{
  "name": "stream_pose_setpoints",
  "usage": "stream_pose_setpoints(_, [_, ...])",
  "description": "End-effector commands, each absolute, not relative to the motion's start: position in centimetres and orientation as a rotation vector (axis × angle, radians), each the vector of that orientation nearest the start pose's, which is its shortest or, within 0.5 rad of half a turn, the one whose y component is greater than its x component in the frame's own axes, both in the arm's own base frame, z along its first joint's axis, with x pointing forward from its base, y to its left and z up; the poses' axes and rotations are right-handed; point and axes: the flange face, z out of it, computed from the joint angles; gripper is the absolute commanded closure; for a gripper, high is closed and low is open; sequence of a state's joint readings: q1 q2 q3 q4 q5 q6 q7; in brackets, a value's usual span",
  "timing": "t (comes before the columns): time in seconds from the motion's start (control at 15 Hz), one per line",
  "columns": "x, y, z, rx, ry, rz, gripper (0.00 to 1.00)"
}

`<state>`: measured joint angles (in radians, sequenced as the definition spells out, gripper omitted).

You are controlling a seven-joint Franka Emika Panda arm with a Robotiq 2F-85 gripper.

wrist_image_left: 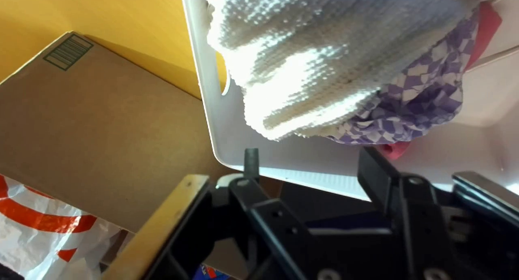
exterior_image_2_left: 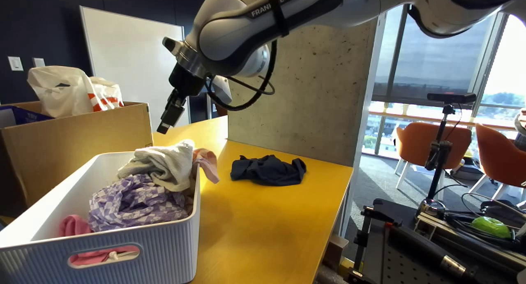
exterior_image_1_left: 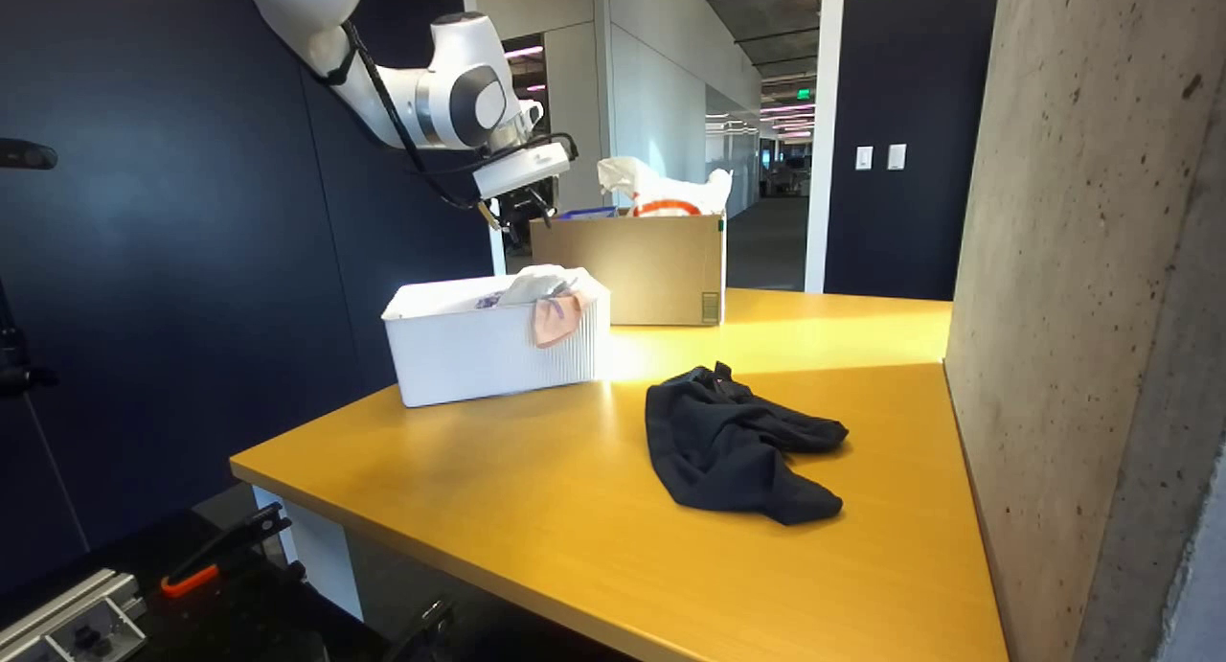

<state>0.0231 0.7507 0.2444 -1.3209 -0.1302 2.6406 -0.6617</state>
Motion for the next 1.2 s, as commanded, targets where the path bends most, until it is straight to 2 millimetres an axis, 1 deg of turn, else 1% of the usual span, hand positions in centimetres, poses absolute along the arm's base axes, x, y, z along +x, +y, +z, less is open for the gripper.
stream_pose_setpoints(0.0, [74.4, 15.9, 38.5, -2.800, -1.376, -0.887, 0.04])
stream_pose_setpoints(0.07, [73.5, 15.0, 38.5, -2.838, -1.349, -0.865, 0.00])
stream_pose_setpoints(0.2, [71.4, 12.5, 38.7, -2.923, -1.289, -0.802, 0.00])
stream_pose_setpoints(0.33, [69.4, 9.0, 39.0, -2.998, -1.188, -0.737, 0.00])
stream_pose_setpoints(0.4, [68.4, 7.1, 39.1, -3.015, -1.142, -0.732, 0.00])
stream_pose_setpoints(0.47, [67.4, 5.1, 38.7, -3.034, -1.100, -0.711, 0.00])
stream_pose_setpoints(0.67, [66.1, -0.8, 36.6, -3.072, -0.968, -0.633, 0.00])
stream_pose_setpoints(0.87, [64.4, -6.0, 34.0, -3.101, -0.809, -0.562, 0.00])
stream_pose_setpoints(0.93, [63.9, -7.5, 33.1, -3.106, -0.755, -0.539, 0.00])
stream_pose_setpoints(1.0, [63.8, -8.8, 31.6, -3.105, -0.706, -0.506, 0.00])
stream_pose_setpoints(1.13, [63.7, -10.2, 29.3, -3.110, -0.630, -0.456, 0.00])
